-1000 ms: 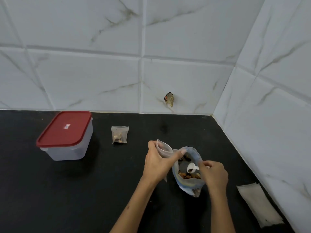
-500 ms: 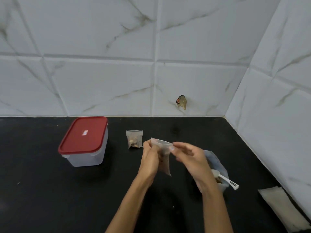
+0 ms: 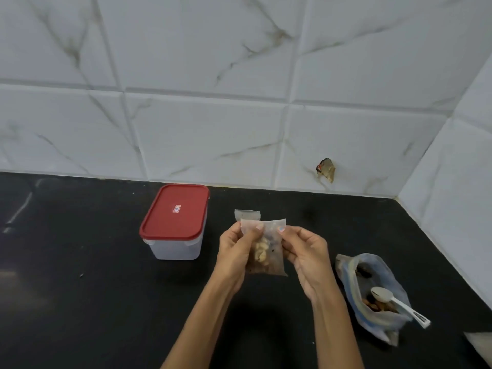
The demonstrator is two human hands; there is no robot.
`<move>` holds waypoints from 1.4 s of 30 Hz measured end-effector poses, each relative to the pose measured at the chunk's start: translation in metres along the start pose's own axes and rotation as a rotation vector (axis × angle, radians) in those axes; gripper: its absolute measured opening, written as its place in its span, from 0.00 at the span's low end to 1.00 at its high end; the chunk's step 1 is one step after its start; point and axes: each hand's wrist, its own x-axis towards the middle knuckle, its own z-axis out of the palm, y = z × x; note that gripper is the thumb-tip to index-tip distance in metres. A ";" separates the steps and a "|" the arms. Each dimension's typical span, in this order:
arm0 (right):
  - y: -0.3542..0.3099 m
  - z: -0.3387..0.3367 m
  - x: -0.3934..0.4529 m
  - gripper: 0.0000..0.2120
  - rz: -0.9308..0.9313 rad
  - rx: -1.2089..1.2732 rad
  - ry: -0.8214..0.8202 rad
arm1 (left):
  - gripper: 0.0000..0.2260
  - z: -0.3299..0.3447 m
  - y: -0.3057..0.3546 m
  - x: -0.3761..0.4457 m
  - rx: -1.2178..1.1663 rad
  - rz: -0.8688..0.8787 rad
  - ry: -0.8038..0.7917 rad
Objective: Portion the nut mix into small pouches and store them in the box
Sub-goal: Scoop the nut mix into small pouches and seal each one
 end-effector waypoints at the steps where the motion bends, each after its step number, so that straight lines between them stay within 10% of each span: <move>1: 0.001 0.003 0.001 0.04 0.001 0.014 0.006 | 0.07 -0.003 0.002 0.001 -0.001 0.000 0.004; 20: 0.011 0.019 0.000 0.08 -0.048 -0.007 0.217 | 0.03 -0.003 -0.001 0.001 0.038 -0.048 0.101; 42: 0.026 0.010 -0.007 0.03 0.041 -0.223 0.026 | 0.03 -0.008 -0.023 -0.004 0.121 -0.082 0.151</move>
